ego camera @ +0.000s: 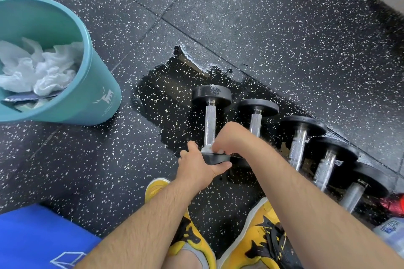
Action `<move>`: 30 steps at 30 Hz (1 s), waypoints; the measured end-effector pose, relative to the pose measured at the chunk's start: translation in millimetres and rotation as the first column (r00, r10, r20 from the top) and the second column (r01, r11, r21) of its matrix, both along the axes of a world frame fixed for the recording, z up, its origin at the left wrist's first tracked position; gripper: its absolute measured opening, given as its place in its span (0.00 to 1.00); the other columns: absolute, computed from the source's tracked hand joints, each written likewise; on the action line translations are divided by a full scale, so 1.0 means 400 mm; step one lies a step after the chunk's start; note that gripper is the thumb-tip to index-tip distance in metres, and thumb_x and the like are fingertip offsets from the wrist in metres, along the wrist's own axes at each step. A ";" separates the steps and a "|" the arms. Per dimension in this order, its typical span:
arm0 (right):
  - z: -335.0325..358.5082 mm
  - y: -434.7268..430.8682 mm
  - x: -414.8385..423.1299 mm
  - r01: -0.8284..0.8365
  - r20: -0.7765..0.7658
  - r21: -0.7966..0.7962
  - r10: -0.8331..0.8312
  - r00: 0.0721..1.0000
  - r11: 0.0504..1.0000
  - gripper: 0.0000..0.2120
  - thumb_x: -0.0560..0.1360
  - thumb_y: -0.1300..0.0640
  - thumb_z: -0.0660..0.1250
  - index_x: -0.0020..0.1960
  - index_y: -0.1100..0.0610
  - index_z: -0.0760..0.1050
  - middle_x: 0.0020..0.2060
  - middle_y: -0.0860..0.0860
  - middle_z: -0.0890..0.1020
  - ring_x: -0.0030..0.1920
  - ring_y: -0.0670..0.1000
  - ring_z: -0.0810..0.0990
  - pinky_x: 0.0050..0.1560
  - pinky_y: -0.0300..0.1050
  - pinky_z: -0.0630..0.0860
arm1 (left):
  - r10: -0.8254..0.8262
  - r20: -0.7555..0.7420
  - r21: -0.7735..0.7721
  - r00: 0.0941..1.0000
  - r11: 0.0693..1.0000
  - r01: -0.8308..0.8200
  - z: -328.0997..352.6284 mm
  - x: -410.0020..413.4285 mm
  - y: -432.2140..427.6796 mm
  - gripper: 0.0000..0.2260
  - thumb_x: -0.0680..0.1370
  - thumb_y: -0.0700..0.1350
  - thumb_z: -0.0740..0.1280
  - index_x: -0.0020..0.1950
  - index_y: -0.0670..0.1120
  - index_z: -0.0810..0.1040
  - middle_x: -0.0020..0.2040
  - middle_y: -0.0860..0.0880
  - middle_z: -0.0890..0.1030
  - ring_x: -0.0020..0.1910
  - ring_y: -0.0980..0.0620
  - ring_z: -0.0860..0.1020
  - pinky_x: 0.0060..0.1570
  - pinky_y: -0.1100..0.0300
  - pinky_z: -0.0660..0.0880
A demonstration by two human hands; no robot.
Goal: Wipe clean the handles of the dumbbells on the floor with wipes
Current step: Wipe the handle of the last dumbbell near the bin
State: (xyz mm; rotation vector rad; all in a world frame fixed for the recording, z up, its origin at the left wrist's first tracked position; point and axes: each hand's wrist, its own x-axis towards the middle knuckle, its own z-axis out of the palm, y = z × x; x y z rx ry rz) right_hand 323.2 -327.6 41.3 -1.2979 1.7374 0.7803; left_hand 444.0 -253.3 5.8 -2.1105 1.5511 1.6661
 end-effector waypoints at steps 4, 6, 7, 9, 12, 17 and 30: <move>-0.018 0.022 0.031 0.136 0.107 -0.223 -0.114 0.988 0.965 0.14 0.75 0.58 0.68 0.33 0.57 0.67 0.30 0.49 0.71 0.29 0.48 0.68 0.27 0.40 0.62 | -0.006 0.010 0.018 1.000 1.000 0.006 -0.005 0.001 0.001 0.39 0.62 0.68 0.79 0.58 0.51 0.60 0.59 0.47 0.68 0.60 0.44 0.72 0.60 0.45 0.75; -0.028 0.039 0.047 0.218 0.148 -0.329 -0.178 0.973 0.919 0.16 0.76 0.59 0.67 0.32 0.57 0.66 0.28 0.50 0.69 0.28 0.48 0.66 0.26 0.41 0.61 | -0.014 0.017 0.021 1.000 1.000 0.013 -0.005 0.001 0.000 0.37 0.64 0.65 0.78 0.59 0.51 0.61 0.58 0.46 0.68 0.59 0.43 0.72 0.59 0.45 0.76; -0.035 0.049 0.052 0.261 0.179 -0.380 -0.206 0.962 0.887 0.16 0.76 0.61 0.67 0.32 0.59 0.67 0.28 0.51 0.70 0.29 0.48 0.67 0.27 0.41 0.63 | -0.024 0.024 0.017 0.999 1.000 0.024 -0.005 0.000 -0.001 0.35 0.66 0.63 0.78 0.60 0.51 0.61 0.59 0.45 0.68 0.59 0.43 0.73 0.59 0.45 0.76; -0.046 0.076 0.059 0.350 0.244 -0.473 -0.261 0.934 0.809 0.12 0.76 0.61 0.67 0.34 0.62 0.73 0.34 0.56 0.77 0.32 0.50 0.71 0.32 0.44 0.70 | -0.049 0.043 0.008 0.998 0.999 0.049 -0.004 -0.001 -0.003 0.34 0.69 0.57 0.77 0.65 0.49 0.60 0.61 0.43 0.68 0.60 0.42 0.72 0.59 0.47 0.74; -0.052 0.097 0.057 0.389 0.301 -0.525 -0.263 0.917 0.757 0.12 0.78 0.57 0.67 0.36 0.59 0.74 0.40 0.55 0.79 0.38 0.53 0.78 0.38 0.48 0.76 | -0.041 0.048 -0.001 0.998 0.999 0.041 -0.008 0.000 -0.005 0.34 0.71 0.54 0.77 0.68 0.47 0.61 0.63 0.42 0.69 0.62 0.41 0.72 0.60 0.46 0.74; -0.058 0.059 0.025 0.392 0.300 -0.575 -0.261 0.917 0.718 0.14 0.77 0.57 0.67 0.35 0.51 0.69 0.42 0.51 0.77 0.41 0.52 0.77 0.39 0.44 0.70 | -0.007 0.022 0.018 1.000 1.000 0.007 -0.007 0.003 0.001 0.42 0.64 0.65 0.79 0.66 0.49 0.60 0.61 0.46 0.67 0.61 0.44 0.71 0.61 0.46 0.75; 0.003 0.093 -0.070 0.638 0.529 -0.429 -0.395 0.751 0.640 0.13 0.80 0.45 0.64 0.42 0.52 0.76 0.38 0.48 0.81 0.39 0.50 0.80 0.40 0.45 0.76 | -0.001 0.009 0.013 1.000 1.000 0.001 -0.011 0.001 0.004 0.49 0.62 0.70 0.78 0.71 0.47 0.60 0.65 0.45 0.68 0.65 0.44 0.70 0.63 0.46 0.75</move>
